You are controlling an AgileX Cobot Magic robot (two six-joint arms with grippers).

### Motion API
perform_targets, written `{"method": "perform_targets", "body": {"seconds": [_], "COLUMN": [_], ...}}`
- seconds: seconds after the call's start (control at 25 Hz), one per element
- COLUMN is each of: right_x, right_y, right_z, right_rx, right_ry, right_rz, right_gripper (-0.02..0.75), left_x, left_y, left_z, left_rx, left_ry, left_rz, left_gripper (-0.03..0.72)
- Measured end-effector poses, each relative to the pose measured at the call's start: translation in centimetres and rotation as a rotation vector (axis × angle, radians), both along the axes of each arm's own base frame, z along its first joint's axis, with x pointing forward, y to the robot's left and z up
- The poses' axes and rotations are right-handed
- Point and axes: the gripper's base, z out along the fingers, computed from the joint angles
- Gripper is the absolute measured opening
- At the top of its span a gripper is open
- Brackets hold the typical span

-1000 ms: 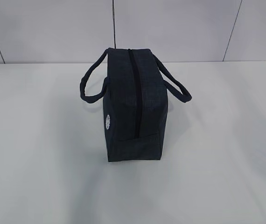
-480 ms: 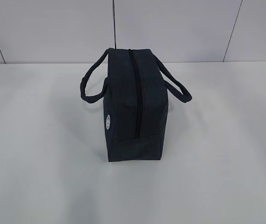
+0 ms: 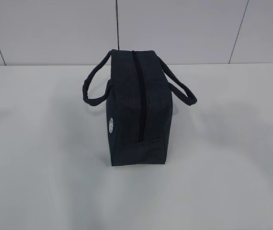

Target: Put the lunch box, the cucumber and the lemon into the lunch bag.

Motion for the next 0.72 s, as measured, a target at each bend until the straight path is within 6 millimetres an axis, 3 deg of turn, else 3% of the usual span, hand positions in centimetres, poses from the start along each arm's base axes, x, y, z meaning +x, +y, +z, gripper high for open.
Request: {"method": "perform_targets", "body": {"seconds": [0.32,0.48,0.72], "right_x": [-1.0,-1.6,-2.7], "right_y": [-0.7,-1.2,-1.6], "right_z": [-6.0,-9.9,-15.0], "right_rx": [-0.062,-0.126,-0.177], "right_ry": [0.079,0.109,0.119], "right_rz": [-0.053,-0.092,-0.123], "right_gripper": [0.357,0.357,0.357], "left_x": [-4.4,-5.7,-7.0], "left_y": [2.7,3.7,4.9], "left_z": [-6.9,-10.4,-13.8], "left_rx": [0.048,0.081,0.118], "left_ry": [-0.056,-0.068,-0.122], "left_rz": [0.069,0.099,0.15], "left_gripper": [0.445,0.444,0.444]}}
